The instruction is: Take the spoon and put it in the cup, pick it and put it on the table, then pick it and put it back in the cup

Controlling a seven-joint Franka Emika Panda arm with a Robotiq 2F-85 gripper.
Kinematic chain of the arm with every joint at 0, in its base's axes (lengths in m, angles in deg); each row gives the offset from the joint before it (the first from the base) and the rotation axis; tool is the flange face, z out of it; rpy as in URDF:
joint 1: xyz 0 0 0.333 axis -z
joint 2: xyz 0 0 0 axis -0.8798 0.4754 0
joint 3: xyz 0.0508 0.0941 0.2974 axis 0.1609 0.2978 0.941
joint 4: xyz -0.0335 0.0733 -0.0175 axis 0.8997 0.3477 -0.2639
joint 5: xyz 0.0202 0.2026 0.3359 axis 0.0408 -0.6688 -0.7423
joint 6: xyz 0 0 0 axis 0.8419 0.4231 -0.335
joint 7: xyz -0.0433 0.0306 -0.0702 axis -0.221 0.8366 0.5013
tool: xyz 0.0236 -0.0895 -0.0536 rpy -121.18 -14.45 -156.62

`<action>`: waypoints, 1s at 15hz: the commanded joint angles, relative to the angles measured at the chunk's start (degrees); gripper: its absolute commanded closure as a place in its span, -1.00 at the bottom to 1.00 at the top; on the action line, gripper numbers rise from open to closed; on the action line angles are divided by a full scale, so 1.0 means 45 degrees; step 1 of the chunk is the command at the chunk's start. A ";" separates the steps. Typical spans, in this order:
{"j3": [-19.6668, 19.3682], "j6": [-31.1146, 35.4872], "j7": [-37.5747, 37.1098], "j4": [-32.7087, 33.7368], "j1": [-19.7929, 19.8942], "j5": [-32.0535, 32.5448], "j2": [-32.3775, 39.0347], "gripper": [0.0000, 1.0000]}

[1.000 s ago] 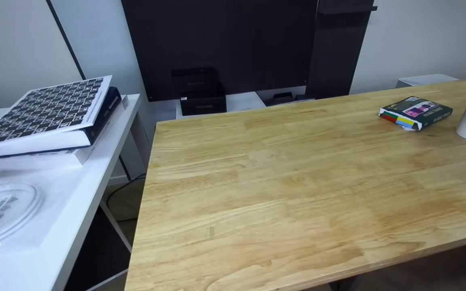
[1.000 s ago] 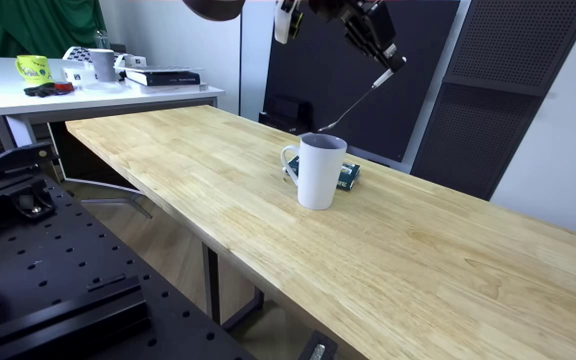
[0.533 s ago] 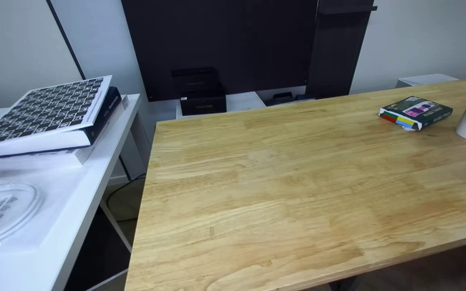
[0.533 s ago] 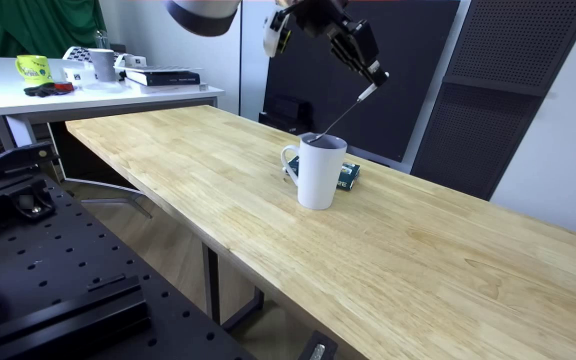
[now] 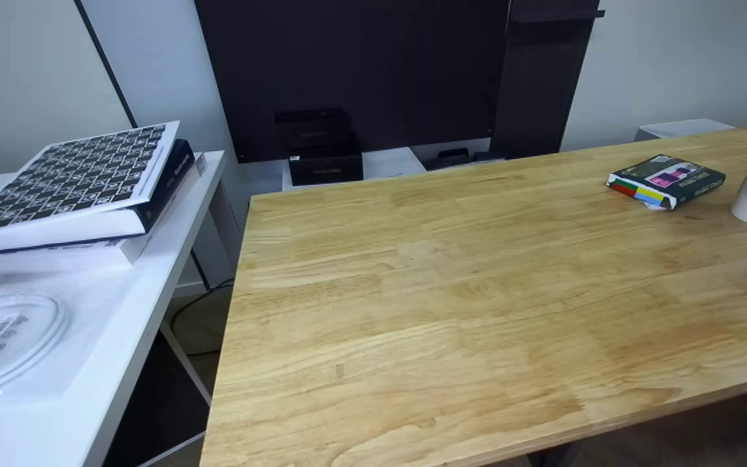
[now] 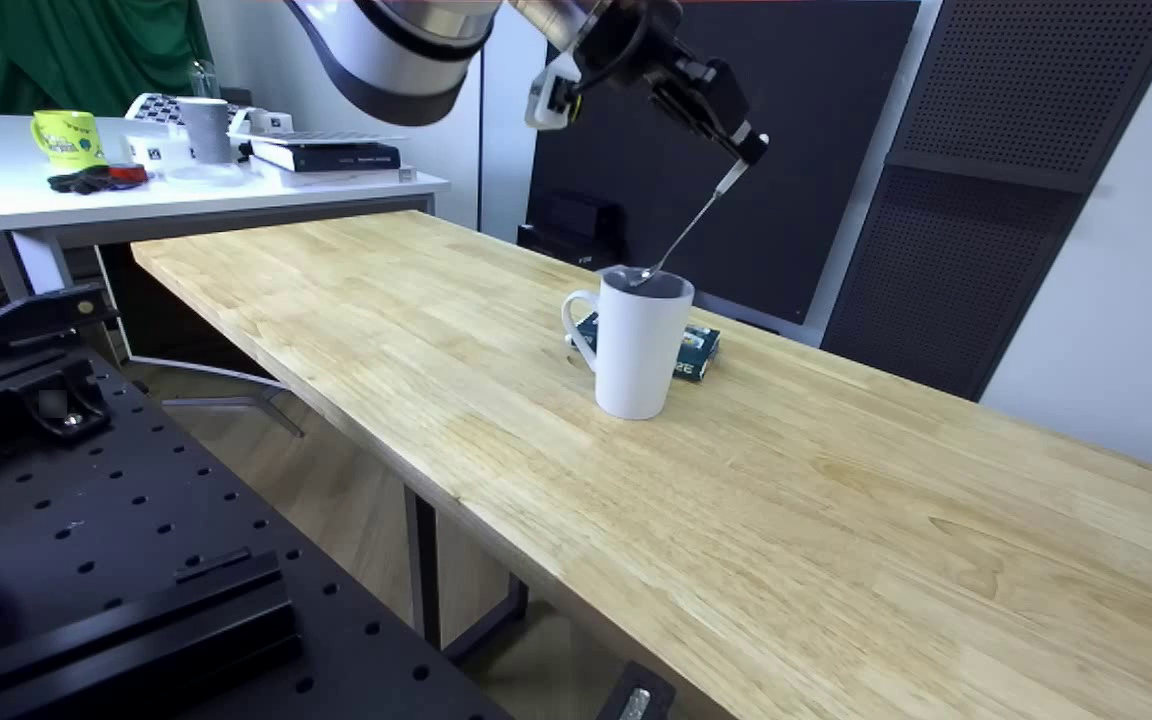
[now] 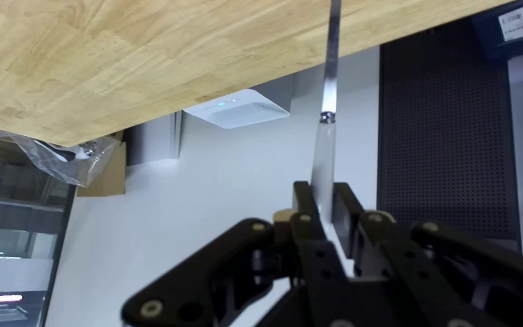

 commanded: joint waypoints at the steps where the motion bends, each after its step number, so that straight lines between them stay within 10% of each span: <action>1: -0.0052 0.0609 -0.0685 -0.0058 -0.0853 -0.0574 0.1007 0.92; 15: 0.0520 0.0690 -0.0549 -0.0693 -0.1292 -0.0606 0.1165 0.92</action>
